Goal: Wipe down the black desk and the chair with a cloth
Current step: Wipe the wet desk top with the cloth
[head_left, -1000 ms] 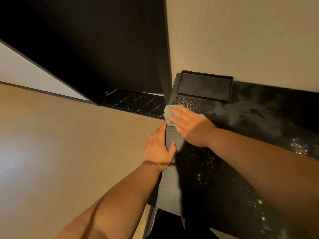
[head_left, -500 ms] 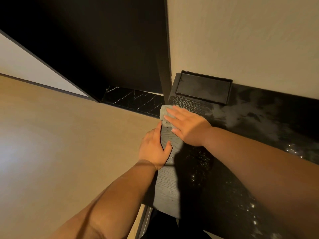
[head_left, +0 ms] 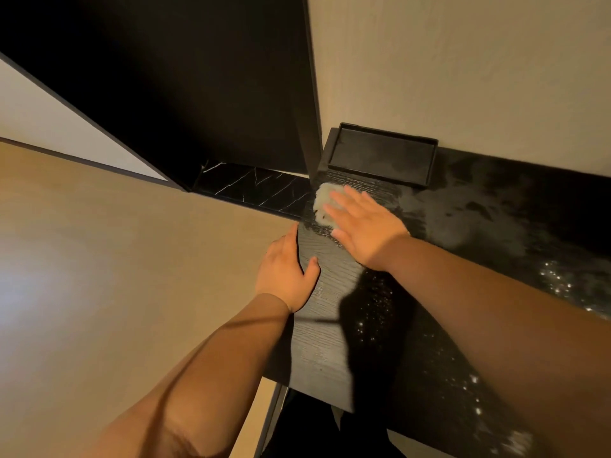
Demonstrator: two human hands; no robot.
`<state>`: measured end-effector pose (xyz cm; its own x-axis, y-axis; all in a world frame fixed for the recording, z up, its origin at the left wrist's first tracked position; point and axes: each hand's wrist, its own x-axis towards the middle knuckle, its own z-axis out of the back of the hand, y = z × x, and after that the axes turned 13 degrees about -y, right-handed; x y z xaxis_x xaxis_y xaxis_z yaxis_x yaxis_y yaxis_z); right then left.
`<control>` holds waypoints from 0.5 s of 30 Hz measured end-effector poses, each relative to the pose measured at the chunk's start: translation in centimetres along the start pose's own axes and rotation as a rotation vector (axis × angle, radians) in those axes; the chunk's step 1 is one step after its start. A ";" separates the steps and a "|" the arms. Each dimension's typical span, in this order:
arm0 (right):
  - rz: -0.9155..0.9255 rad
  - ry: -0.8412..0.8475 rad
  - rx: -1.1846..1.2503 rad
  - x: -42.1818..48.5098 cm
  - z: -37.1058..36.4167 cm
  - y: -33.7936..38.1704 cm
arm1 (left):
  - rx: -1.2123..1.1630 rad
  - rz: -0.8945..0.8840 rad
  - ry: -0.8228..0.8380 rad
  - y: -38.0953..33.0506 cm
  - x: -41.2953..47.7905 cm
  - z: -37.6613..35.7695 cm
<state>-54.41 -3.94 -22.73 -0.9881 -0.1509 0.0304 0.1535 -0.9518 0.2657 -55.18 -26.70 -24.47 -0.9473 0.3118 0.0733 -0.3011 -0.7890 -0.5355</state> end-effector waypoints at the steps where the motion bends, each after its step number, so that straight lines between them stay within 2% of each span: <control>1: -0.107 -0.040 0.000 -0.6 0.1 -0.9 | -0.007 0.002 0.003 0.0 0.0 0.1; 3: -0.277 -0.117 0.001 -1.7 0.1 -2.2 | -0.020 0.018 0.014 0.0 0.1 0.2; 8: -0.502 -0.304 -0.037 -4.9 -0.6 -2.4 | -0.012 0.032 0.042 0.3 0.2 0.1; 11: -0.650 -0.325 -0.062 -5.8 -0.7 -2.4 | -0.012 0.035 0.055 0.5 0.3 -0.1; 15: -0.703 -0.294 -0.081 -5.3 -1.0 -1.4 | -0.023 0.032 0.070 0.5 0.4 0.0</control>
<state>-49.34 -2.03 -24.24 -0.8141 0.5639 0.1386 -0.5233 -0.8159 0.2459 -55.71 -26.92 -24.70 -0.9462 0.3234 -0.0026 -0.2675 -0.7869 -0.5562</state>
